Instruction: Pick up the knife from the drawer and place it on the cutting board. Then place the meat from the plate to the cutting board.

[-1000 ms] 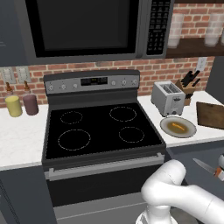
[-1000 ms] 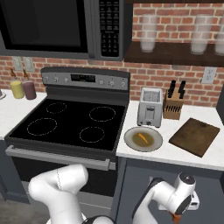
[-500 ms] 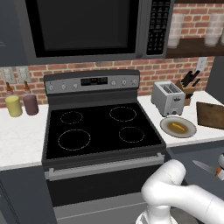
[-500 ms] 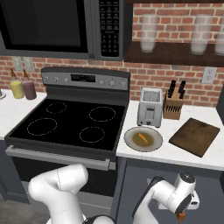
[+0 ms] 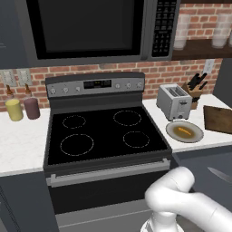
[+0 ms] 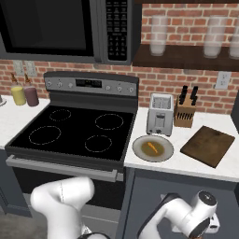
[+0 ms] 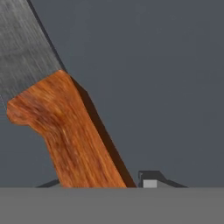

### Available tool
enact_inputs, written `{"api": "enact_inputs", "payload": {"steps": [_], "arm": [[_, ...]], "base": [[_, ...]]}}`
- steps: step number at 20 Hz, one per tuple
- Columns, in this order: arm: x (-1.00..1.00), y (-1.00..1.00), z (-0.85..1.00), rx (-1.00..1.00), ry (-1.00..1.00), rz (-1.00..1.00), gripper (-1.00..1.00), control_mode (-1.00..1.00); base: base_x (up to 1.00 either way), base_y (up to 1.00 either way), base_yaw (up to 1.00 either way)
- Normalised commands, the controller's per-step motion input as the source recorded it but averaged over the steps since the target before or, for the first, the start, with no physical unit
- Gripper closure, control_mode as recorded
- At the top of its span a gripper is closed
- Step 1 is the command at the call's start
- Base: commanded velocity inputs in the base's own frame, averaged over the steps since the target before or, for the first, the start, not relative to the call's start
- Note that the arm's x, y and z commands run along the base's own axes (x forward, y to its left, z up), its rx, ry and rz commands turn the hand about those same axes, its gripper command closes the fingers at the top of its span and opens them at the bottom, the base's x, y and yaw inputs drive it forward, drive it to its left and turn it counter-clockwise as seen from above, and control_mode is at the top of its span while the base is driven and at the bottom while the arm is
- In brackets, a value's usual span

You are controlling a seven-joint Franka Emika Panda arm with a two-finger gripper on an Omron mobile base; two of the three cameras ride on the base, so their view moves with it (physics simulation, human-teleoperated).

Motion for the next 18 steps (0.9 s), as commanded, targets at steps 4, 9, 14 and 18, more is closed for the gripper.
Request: {"api": "enact_inputs", "payload": {"steps": [4, 9, 14, 18], "arm": [[-0.8, -0.09, 0.77, 0.0, -0.09, 0.0, 1.0, -1.0], [-0.51, -0.08, 0.87, 0.0, -0.09, 0.0, 1.0, -1.0], [-0.34, -0.11, 0.99, 0.0, -0.13, 0.0, 1.0, -1.0], [-0.12, -0.03, 0.84, 0.0, -0.13, 0.0, 1.0, -1.0]], "base": [[0.0, 0.0, 0.0], [0.0, 0.0, 0.0], [0.0, 0.0, 0.0], [0.0, 0.0, 0.0]]}}
